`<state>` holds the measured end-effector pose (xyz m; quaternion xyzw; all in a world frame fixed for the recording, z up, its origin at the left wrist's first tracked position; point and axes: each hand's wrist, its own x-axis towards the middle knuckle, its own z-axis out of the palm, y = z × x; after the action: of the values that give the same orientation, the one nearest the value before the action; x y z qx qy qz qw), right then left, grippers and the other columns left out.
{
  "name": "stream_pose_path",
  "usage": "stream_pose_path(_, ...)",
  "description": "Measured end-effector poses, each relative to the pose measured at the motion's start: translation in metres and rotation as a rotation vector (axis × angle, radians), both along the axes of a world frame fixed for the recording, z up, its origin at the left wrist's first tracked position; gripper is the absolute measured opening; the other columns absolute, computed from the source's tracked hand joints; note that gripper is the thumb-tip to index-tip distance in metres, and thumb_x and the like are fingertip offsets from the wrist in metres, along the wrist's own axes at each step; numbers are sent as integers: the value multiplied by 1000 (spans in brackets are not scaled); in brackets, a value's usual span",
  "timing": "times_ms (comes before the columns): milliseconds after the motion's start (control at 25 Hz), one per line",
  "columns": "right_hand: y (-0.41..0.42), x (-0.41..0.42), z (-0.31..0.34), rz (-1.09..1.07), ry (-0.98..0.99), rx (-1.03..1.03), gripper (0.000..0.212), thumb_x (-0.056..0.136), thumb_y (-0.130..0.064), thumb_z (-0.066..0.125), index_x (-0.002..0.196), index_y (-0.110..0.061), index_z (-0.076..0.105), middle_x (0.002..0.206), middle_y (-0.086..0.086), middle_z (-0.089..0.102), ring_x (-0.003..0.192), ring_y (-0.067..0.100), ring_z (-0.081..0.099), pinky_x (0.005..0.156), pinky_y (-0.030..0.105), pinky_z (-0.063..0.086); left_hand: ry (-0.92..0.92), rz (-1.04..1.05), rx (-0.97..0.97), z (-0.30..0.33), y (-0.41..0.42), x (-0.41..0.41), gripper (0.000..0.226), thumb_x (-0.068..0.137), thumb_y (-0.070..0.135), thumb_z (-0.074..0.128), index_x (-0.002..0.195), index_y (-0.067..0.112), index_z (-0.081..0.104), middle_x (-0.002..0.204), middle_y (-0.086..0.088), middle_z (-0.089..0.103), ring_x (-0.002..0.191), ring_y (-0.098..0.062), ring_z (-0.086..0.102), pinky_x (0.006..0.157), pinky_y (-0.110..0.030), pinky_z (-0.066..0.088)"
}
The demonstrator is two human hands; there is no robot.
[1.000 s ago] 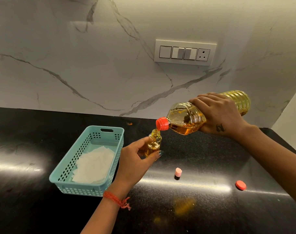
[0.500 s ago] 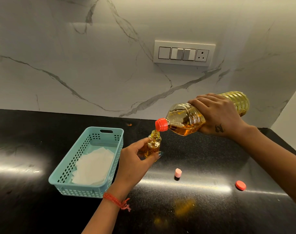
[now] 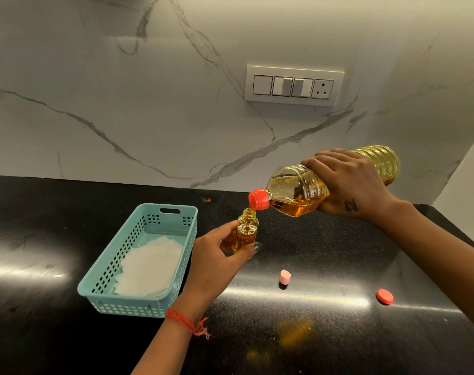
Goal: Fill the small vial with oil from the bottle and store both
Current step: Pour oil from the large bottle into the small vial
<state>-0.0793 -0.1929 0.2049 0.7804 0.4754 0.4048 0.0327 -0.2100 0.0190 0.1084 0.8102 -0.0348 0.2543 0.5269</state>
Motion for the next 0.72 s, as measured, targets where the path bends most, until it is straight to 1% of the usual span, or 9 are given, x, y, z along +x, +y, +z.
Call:
stream_pose_path(160,0,0,0,5,0,-3,60,75,-53,47,103,-3,64,93,16,71,84,33,69,76,45,53,-1,-1,7,-2,1,0,40,73,22,75,90,51,55,88,24,65,86,0,64,73,-7,48)
stream_pose_path(320,0,0,-1,2,5,-8,60,75,-53,48,104,-3,63,94,15,71,84,33,69,76,45,53,4,3,10,-2,1,0,40,73,22,75,92,50,55,89,22,66,86,-1,64,73,-5,47)
stream_pose_path(480,-1,-1,0,1,4,-9,60,75,-53,47,104,-4,63,94,15,71,84,33,69,76,45,54,4,3,10,-1,1,-1,38,73,21,75,90,49,55,87,22,66,85,-1,64,73,-5,46)
stream_pose_path(720,-1,0,-1,0,7,-8,61,74,-54,47,105,-4,63,94,15,71,85,33,69,76,44,54,-13,2,4,0,-1,-1,39,72,20,76,84,51,55,81,25,64,85,4,61,70,-2,45)
